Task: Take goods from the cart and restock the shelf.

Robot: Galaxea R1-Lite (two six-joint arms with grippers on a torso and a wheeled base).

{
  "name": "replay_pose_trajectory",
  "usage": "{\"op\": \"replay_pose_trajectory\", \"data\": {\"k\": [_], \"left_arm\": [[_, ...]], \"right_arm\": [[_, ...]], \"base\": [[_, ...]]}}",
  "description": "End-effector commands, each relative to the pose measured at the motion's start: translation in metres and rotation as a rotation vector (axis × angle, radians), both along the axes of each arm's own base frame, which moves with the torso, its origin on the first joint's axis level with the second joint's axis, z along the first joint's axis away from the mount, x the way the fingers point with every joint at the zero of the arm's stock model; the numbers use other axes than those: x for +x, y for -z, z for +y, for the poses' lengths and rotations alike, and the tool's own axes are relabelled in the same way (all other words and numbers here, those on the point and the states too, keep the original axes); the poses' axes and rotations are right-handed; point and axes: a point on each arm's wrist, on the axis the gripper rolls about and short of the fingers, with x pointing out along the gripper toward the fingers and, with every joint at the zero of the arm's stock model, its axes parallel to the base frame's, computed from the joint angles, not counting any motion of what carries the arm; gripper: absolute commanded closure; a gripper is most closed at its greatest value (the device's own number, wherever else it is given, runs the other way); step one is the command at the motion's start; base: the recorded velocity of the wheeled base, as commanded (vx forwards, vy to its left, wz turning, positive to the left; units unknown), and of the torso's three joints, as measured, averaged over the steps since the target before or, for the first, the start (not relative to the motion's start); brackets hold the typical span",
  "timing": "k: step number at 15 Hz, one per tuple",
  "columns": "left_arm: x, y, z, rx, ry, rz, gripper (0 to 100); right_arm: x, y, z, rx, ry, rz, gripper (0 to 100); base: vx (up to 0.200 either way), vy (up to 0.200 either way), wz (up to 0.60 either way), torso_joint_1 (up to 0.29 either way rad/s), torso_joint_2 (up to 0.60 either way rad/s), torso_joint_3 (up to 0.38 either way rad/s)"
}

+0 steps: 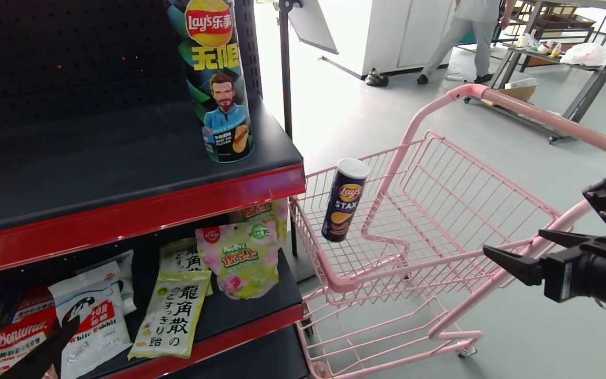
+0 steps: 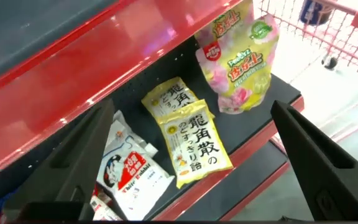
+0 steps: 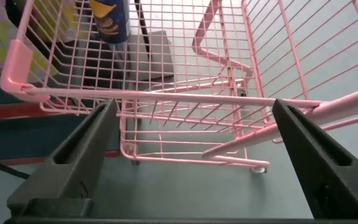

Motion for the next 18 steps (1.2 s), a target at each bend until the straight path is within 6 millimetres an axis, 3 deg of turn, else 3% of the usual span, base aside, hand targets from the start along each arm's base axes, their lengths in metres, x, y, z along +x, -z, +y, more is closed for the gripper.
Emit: {"op": "replay_pose_trajectory", "data": {"k": [1,3,5,7,13,18], "left_arm": [[-0.005,0.003,0.001,-0.004,-0.001,-0.013,0],[-0.008,0.001,0.002,-0.008,-0.006,-0.028,0],[-0.007,-0.001,0.002,-0.034,-0.008,-0.016,0],[-0.006,-0.002,0.001,-0.051,-0.002,-0.011,0],[-0.007,-0.008,0.001,-0.047,-0.002,0.006,0],[-0.009,-0.01,0.002,-0.049,0.0,-0.009,0]], "right_arm": [[0.049,0.004,0.013,0.046,0.006,-0.004,0],[0.099,0.013,0.047,0.12,-0.057,-0.116,0],[0.118,0.023,0.073,0.159,-0.122,-0.14,0],[0.13,0.04,0.085,0.164,-0.206,-0.085,0],[0.174,0.051,0.104,0.176,-0.232,-0.102,0],[0.19,0.061,0.115,0.176,-0.241,-0.101,0]], "base": [[0.0,0.0,0.0,-0.022,0.06,0.056],[0.0,0.0,0.0,0.0,0.0,0.0],[0.0,0.0,0.0,0.0,0.0,0.0],[0.0,0.0,0.0,0.0,0.0,0.0],[0.0,0.0,0.0,0.0,0.0,0.0],[0.0,0.0,0.0,0.0,0.0,0.0]]}}
